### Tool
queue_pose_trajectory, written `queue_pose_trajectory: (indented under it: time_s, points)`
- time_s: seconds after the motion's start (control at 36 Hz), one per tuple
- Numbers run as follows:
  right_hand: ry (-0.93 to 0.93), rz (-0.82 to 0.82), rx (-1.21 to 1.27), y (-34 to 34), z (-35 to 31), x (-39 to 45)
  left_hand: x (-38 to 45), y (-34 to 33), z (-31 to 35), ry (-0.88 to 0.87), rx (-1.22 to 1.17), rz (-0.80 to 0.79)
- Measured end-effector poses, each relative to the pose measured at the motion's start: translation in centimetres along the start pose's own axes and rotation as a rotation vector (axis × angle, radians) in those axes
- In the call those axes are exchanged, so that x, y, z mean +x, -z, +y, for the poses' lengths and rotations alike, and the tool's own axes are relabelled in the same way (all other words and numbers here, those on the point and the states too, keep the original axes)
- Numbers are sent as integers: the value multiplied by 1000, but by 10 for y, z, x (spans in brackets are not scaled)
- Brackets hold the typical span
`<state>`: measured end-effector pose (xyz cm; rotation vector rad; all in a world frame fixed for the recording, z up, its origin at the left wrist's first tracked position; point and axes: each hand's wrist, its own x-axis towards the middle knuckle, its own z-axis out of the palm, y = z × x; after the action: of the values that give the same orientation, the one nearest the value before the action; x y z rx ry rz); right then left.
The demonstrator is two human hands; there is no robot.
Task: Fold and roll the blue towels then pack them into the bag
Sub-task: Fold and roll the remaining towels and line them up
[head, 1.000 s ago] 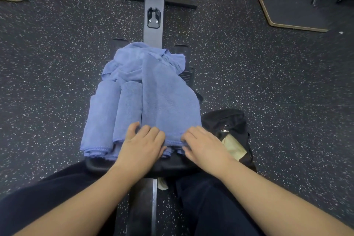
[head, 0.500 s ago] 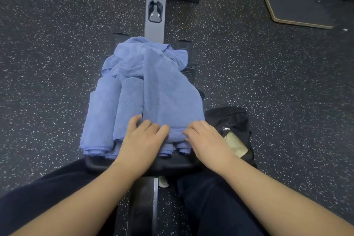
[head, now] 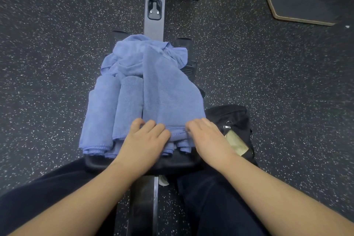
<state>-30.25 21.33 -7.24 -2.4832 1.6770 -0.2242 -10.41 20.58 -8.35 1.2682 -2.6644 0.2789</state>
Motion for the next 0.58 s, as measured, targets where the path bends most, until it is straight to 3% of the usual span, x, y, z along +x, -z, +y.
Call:
queue_pose_trajectory:
  time_s: [0.19, 0.31, 0.58]
  points:
    - [-2, 72, -35, -2, 1, -1, 1, -1, 3, 72, 32, -67]
    - [-4, 5, 3, -3, -2, 0, 3, -2, 5, 100, 51, -112]
    - [4, 13, -9, -14, 1, 1, 1, -4, 6, 84, 41, -43]
